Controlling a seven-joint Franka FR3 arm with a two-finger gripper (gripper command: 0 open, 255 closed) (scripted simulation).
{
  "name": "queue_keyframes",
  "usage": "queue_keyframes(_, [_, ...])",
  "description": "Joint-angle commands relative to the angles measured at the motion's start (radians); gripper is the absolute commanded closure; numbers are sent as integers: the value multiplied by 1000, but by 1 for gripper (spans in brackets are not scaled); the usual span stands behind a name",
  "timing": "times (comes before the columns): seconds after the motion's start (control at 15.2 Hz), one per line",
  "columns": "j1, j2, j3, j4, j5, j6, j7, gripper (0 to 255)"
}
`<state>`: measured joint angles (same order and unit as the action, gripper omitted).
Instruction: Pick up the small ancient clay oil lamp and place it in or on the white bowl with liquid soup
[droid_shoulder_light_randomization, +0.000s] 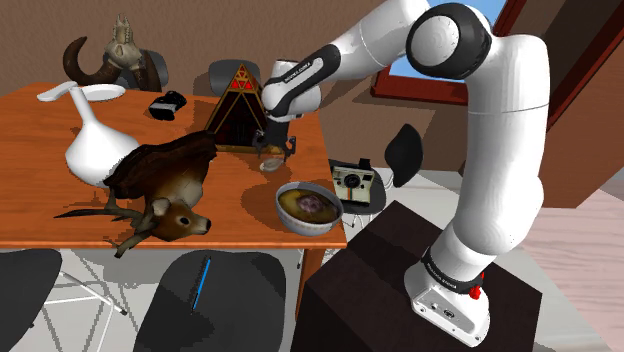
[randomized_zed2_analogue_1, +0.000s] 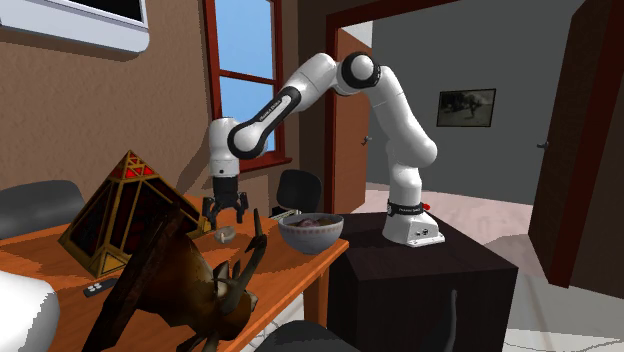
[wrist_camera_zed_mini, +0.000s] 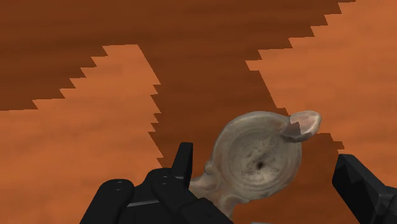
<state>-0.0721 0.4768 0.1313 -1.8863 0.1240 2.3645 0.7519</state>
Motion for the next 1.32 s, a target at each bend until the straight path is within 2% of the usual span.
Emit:
queue_keyframes(0.0, [5,20,0,1,-1,20,3,0])
queue_keyframes(0.13, [8,44,0,1,-2,45,4,0])
queue_keyframes(0.66, [8,44,0,1,-2,45,4,0])
queue_keyframes(0.73, [8,44,0,1,-2,45,4,255])
queue_keyframes(1.25, [8,44,0,0,-1,45,4,255])
